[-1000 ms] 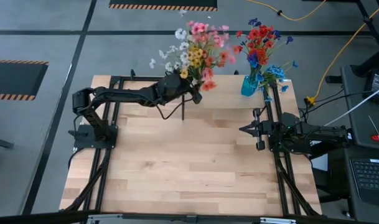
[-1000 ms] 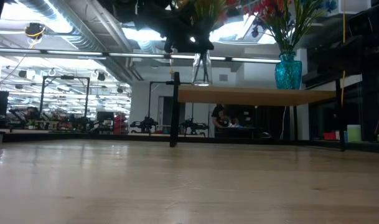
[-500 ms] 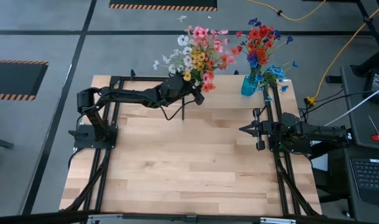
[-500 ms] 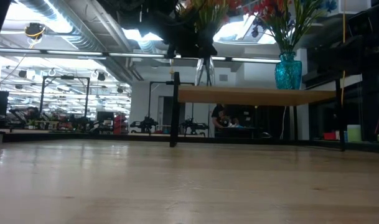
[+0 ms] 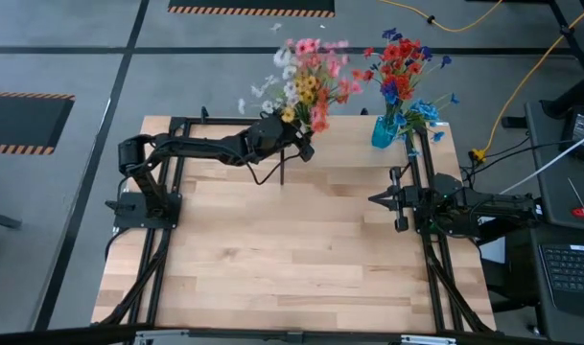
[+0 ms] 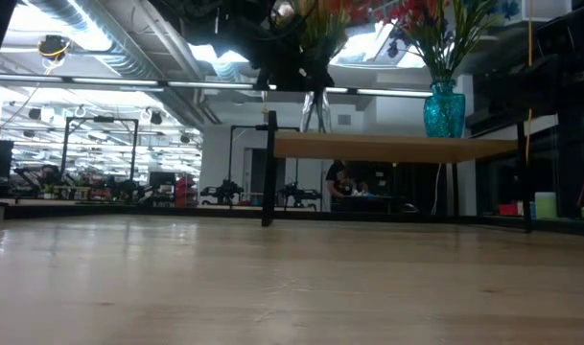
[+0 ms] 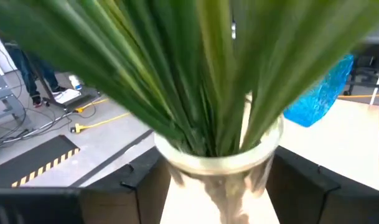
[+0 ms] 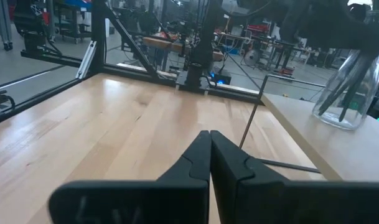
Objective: Pick and place flowers into a vace then onto a shelf
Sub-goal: Put the transparent vase on the shelf
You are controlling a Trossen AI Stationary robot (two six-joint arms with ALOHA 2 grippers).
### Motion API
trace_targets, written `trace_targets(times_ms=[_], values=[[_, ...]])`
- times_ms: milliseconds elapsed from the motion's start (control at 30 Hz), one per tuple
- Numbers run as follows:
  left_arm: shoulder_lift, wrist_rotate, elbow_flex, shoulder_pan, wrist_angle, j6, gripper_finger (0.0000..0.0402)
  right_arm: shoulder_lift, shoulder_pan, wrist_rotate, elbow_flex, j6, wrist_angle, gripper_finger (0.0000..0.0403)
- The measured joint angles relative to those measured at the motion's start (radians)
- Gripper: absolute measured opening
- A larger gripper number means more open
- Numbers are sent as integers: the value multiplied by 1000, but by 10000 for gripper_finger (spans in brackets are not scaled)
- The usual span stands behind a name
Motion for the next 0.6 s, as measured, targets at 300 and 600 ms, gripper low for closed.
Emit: trace_targets(times_ms=[300,600], values=[[0,11,0,0,-29,1,230,0,0,0,0,0,0,7],[-12,10,0,-16,-98,82,234,0,0,-1,0,1,0,7]])
